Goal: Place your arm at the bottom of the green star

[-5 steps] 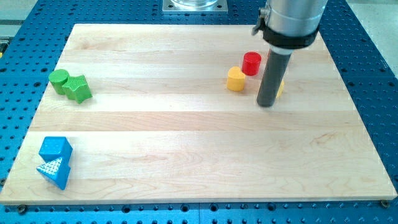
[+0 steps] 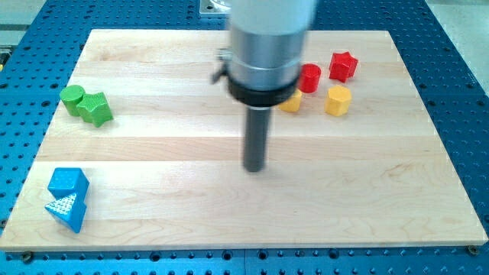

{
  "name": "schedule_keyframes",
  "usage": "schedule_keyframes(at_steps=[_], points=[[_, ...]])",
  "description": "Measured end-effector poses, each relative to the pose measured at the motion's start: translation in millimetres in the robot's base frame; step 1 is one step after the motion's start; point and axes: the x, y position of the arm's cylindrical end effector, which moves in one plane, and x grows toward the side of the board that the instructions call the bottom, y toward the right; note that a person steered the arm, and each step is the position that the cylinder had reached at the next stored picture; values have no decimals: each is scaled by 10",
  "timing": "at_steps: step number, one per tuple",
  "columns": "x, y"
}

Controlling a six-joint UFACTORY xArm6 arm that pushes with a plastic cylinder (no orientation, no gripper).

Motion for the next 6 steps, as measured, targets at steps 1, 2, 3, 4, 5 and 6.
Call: schedule_keyframes(at_steps=[1,2,3,4,5,6], points=[[-194,-485],[-262,-913],[-262,-1273],[-262,-1652],[-262,-2019],[-262,-2500]])
